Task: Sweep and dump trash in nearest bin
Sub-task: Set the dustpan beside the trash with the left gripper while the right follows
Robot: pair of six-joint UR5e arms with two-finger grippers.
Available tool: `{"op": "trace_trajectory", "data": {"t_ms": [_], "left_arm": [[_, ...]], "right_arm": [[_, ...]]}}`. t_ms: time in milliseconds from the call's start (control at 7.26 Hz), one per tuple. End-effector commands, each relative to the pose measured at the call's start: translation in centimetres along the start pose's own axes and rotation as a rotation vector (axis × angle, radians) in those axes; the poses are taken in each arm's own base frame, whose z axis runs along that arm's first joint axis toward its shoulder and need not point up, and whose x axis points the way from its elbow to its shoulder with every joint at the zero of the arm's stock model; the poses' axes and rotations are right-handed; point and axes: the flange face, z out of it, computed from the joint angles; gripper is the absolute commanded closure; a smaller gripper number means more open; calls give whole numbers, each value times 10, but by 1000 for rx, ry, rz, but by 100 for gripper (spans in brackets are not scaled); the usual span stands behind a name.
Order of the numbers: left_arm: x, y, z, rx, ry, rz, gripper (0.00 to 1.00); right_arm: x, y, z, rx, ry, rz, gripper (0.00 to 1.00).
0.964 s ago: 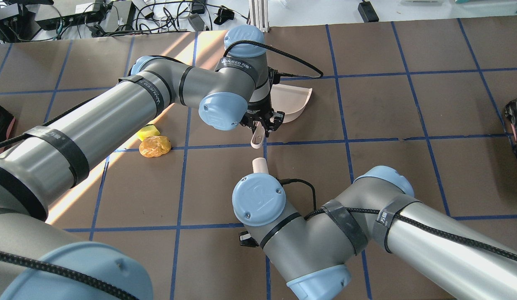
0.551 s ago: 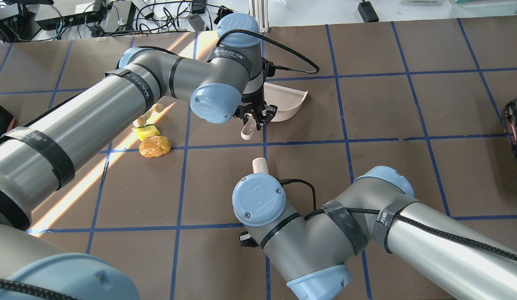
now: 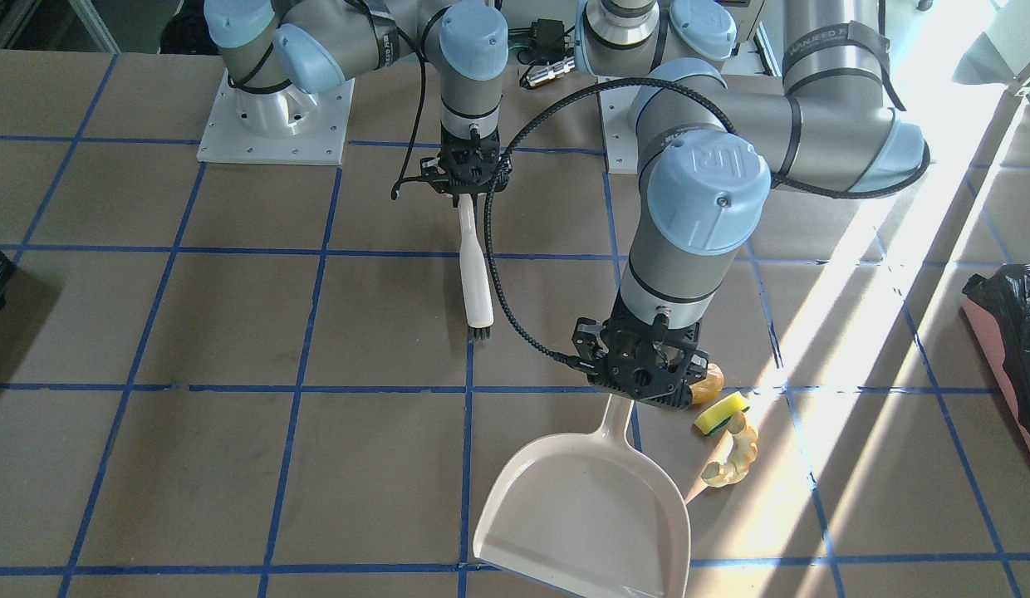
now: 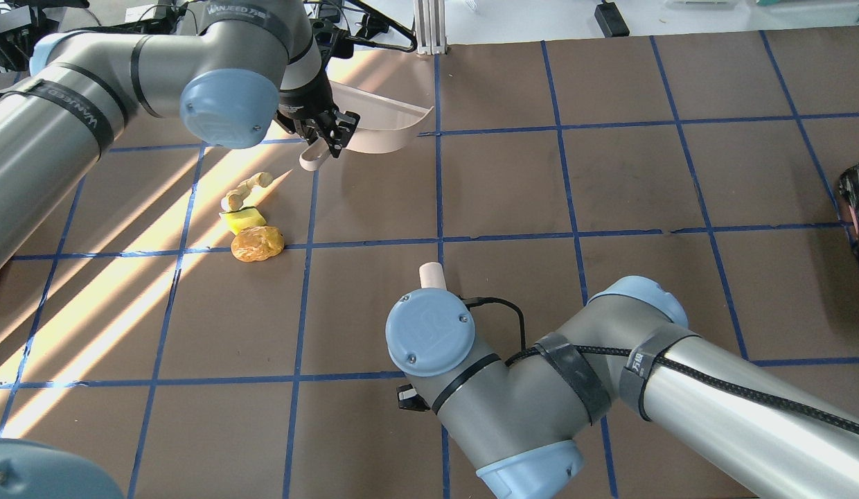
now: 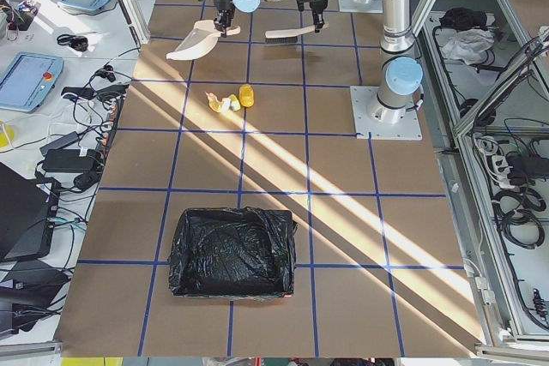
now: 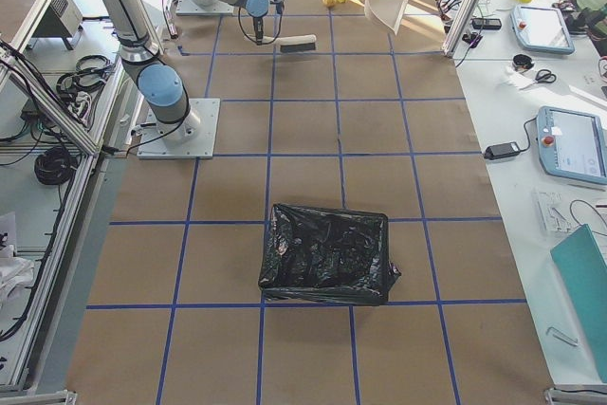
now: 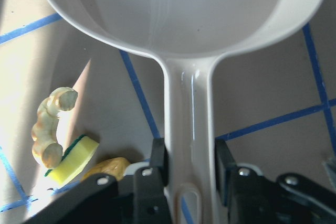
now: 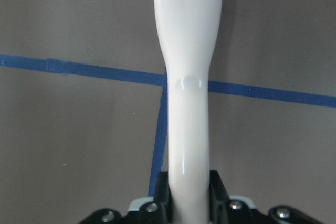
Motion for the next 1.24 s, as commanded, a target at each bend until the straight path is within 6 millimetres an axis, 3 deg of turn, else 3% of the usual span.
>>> {"op": "trace_trajectory", "data": {"t_ms": [0, 138, 413, 689, 964, 1102], "left_arm": [[-63, 24, -22, -39, -12, 127, 100], [-92, 37, -34, -42, -13, 267, 100], [-189, 78, -48, -59, -5, 568, 100], [-262, 118, -53, -56, -2, 765, 100], [-334, 165, -47, -55, 20, 931, 100], [-368, 186, -35, -56, 42, 1006, 100]], "right_arm": [[-1, 0, -1, 2, -2, -1, 93], [0, -1, -2, 4, -4, 2, 93], [-1, -3, -4, 12, -5, 44, 94], [0, -8, -11, 43, 16, 176, 100], [-8, -27, -32, 84, -22, 403, 100], [-22, -42, -38, 81, -30, 465, 100]]}}
